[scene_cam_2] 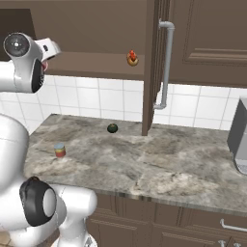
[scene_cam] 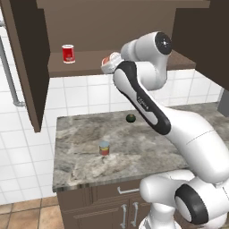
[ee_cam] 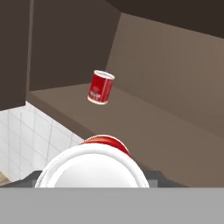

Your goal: Pick the cans from the counter and place them in their designated side in the cabinet.

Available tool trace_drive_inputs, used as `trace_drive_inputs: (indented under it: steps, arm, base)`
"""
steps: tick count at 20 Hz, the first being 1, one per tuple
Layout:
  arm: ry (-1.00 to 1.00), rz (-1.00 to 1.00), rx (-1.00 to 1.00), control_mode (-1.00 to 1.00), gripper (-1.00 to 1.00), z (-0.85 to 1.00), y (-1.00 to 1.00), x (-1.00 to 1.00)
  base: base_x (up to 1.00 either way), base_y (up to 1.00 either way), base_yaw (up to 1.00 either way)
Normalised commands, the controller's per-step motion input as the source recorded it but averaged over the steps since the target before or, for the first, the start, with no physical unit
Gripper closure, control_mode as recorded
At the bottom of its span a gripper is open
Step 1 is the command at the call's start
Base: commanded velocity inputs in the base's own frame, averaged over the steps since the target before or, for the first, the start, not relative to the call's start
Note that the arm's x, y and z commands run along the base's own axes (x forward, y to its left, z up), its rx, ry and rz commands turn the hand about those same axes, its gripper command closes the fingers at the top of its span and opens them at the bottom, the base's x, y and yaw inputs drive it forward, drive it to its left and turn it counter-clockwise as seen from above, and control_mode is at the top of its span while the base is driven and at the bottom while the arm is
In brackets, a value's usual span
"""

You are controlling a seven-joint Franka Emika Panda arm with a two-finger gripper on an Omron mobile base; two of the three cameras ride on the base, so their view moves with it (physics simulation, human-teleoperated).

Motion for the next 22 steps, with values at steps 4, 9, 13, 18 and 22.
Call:
trace_drive_inputs:
  steps: [4, 9, 13, 18, 22]
  arm:
    - [0.04, 0.0, 0.0, -1.0, 1.0, 0.0, 0.1, 0.28]
    - [0.03, 0.0, 0.0, -1.0, 1.0, 0.01, 0.13, 0.28]
    - [0.01, 0.0, 0.0, -1.0, 1.0, 0.0, 0.14, 0.26]
    - [0.0, 0.0, 0.0, -1.0, 1.0, 0.0, 0.14, 0.26]
    - [0.0, 0.0, 0.0, -1.0, 1.0, 0.0, 0.13, 0.28]
  base:
    - [0.0, 0.0, 0.0]
    - [0.0, 0.0, 0.0]
    - [0.0, 0.0, 0.0]
    - [0.0, 0.0, 0.0]
    - [0.0, 0.0, 0.0]
